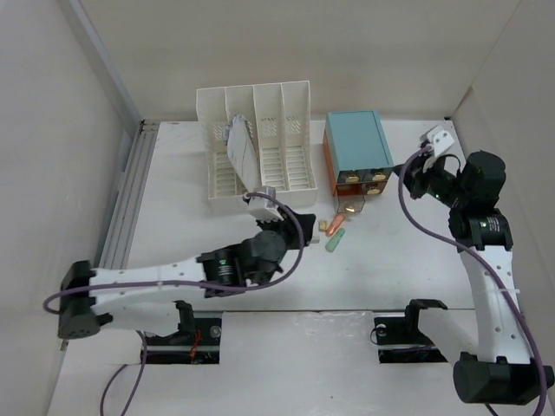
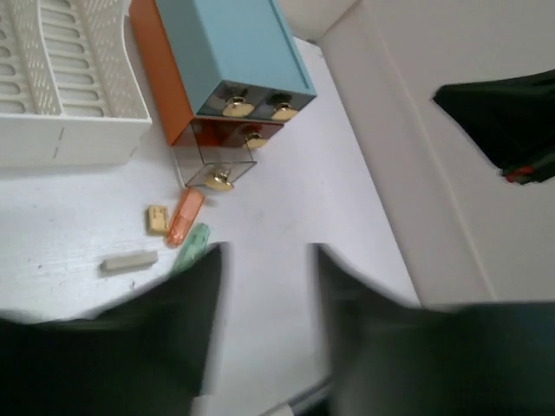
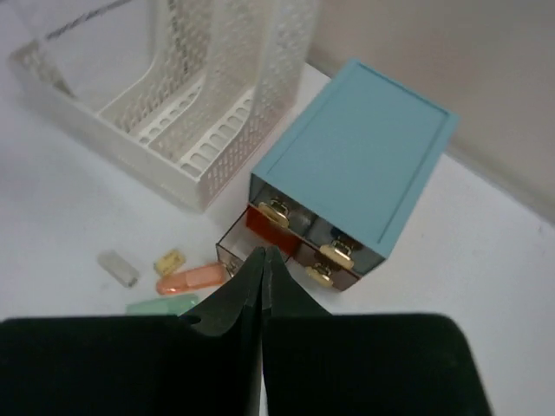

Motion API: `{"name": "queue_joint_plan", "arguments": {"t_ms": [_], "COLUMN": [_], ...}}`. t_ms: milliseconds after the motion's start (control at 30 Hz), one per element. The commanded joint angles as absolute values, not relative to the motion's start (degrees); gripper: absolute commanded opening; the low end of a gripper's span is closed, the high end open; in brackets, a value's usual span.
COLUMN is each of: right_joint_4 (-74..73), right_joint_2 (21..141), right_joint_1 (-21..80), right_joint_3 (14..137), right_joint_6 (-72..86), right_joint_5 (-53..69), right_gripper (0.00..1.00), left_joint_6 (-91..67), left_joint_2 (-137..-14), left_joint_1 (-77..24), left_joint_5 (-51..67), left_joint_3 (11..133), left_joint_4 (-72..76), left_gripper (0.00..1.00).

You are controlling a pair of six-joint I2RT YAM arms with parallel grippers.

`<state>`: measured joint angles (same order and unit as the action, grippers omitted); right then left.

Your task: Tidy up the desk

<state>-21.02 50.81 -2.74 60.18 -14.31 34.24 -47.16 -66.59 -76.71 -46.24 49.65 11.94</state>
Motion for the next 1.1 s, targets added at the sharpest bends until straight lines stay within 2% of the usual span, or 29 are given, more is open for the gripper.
{"name": "queue_joint_plan", "arguments": {"t_ms": [0, 33, 67, 133, 167, 333, 500, 667, 1067], "right_joint_4": [-44.6, -52.0, -59.0, -66.0, -66.5, -63.2, -48.9, -50.4, -45.8], "right_joint_2": [53.5, 54.7, 56.1, 60.4, 61.8, 72.0, 75.4, 85.9, 101.8], "right_joint_1": [-1.8, -0.5, 0.9, 6.3, 8.6, 21.3, 33.7, 35.2, 36.4], "right_joint_3": [65.5, 66.6, 68.3, 68.3, 68.3, 65.0, 61.6, 66.2, 75.2], "right_joint_6": [-49.5, -59.6, -79.0, -86.7, -87.4, -82.5, -73.5, -72.9, -66.0], "right_joint_5": [57.0, 57.0, 56.5, 49.9, 47.6, 38.5, 23.3, 22.7, 22.6], "right_gripper": [0.09, 0.21, 0.3, 0.43, 0.45, 0.48, 0.48, 0.48, 0.53], "left_joint_6": [-32.6, -33.1, -33.1, -33.7, -33.8, -29.2, -31.1, -33.3, -35.0], "left_joint_2": [-55.2, -53.5, -51.8, -46.8, -45.0, -33.7, -27.6, -26.2, -23.0], "left_joint_1": [-76.6, -76.6, -76.6, -77.2, -77.2, -77.2, -77.2, -77.2, -77.2], "left_joint_5": [-38.2, -38.8, -38.8, -39.3, -39.3, -44.7, -44.1, -42.3, -42.9], "left_joint_3": [50.1, 51.0, 51.7, 52.2, 52.2, 47.4, 44.6, 43.9, 44.5], "left_joint_4": [-3.6, -7.3, -12.7, -16.1, -16.9, -17.9, -18.5, -21.3, -24.8], "left_gripper": [0.62, 0.8, 1.0, 1.0, 1.0, 1.0, 1.0, 1.0, 1.0]}}
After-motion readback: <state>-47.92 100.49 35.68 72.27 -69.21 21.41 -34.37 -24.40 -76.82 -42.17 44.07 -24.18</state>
